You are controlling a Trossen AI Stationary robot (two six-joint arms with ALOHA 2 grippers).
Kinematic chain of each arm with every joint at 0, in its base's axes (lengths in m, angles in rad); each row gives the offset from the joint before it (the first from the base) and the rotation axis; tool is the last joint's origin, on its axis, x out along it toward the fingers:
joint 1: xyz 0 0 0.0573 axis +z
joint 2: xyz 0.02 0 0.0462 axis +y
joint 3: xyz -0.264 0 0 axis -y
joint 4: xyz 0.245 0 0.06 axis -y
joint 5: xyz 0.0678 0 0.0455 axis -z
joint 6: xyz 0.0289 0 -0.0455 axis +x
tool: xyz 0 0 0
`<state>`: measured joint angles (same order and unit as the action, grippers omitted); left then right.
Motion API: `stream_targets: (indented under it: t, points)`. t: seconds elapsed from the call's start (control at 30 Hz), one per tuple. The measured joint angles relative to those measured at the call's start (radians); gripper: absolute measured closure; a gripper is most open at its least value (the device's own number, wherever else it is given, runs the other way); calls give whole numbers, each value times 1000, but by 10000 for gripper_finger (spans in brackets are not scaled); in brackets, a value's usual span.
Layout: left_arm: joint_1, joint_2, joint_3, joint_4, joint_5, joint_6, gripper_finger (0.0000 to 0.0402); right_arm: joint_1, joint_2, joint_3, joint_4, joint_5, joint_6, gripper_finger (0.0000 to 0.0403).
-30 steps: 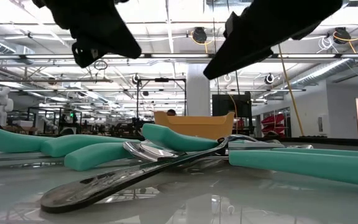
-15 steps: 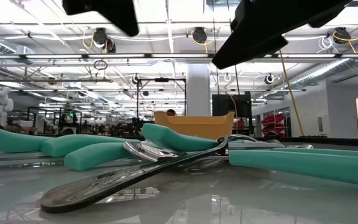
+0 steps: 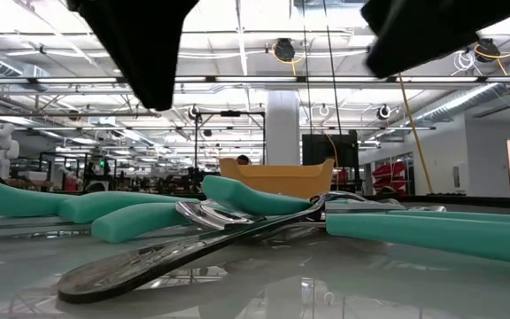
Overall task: Sort silverware by color (type)
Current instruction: Put the green spoon into the blue bin
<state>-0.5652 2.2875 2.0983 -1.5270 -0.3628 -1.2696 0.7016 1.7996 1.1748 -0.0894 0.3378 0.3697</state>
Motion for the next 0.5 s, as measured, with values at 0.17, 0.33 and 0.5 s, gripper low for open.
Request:
stream_targets:
  t: [0.17,0.33,0.5]
  points:
    - [-2,0,0,-41,2,-43,279,40,0,0,-1,0,42,211]
    - [10,0,0,-38,-4,154,277,69,0,0,-14,2,78,211]
    - [16,0,-1,-42,-39,91,277,83,0,0,-34,30,92,211]
